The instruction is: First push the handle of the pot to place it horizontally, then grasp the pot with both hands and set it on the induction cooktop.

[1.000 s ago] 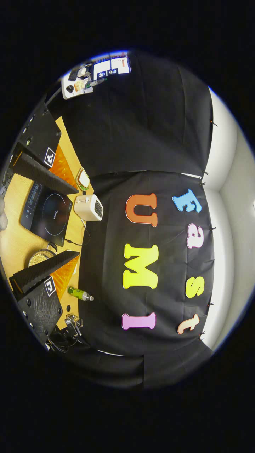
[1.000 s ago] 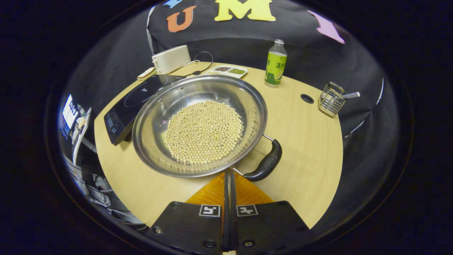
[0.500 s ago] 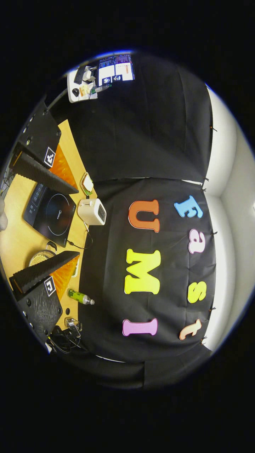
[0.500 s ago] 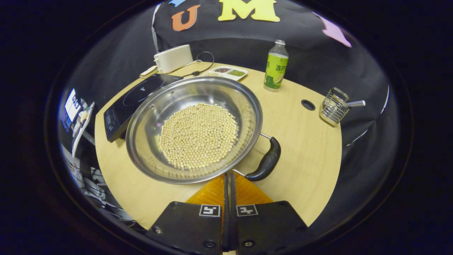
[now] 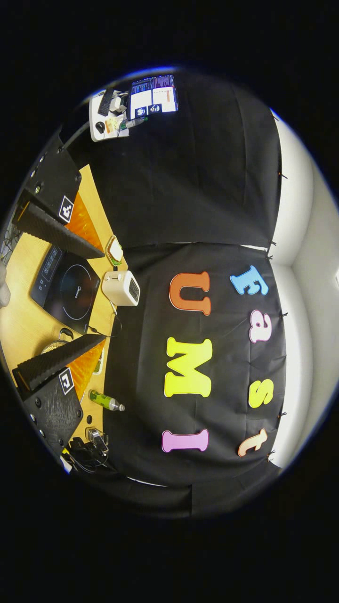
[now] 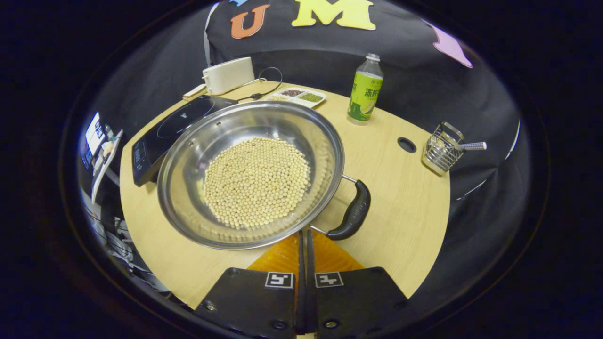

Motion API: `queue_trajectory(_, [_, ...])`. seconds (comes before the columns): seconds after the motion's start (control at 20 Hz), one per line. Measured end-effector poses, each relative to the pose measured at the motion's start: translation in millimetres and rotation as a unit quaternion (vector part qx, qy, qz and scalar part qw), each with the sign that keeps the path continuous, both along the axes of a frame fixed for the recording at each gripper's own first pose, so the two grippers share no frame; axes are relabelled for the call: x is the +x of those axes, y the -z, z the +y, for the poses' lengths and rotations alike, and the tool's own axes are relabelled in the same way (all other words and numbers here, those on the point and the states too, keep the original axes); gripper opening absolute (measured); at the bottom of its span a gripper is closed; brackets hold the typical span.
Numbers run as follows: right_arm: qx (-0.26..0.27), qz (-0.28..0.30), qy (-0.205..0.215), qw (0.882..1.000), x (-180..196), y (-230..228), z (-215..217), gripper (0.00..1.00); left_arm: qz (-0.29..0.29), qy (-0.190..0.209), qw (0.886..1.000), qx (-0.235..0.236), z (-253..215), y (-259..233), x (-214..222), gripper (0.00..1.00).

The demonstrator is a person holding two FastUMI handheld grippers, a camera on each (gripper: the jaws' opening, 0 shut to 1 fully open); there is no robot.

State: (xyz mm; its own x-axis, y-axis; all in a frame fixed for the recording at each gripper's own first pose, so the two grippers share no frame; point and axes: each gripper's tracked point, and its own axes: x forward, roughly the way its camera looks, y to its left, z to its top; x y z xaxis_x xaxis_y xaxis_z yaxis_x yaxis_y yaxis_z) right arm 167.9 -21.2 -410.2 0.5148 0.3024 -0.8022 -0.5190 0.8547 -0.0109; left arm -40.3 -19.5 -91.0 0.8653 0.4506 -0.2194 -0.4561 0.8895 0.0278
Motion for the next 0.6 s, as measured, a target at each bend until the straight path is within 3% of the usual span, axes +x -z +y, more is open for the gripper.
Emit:
queue_trajectory(0.25, [0.004, -0.011, 0.03, 0.999, -2, -7, -3, 0.04, 0.012, 0.021, 1.0, -0.003, 7, 6, 3, 0.95])
queue_trajectory(0.4, [0.001, -0.034, 0.064, 0.997, -9, -22, -9, 0.0, 0.007, 0.05, 0.999, 0.002, 9, 3, 10, 0.96])
queue_trajectory(0.6, [0.012, -0.067, 0.097, 0.993, -37, -49, -7, 0.04, 0.004, 0.098, 0.995, -0.01, 10, 12, 21, 0.96])
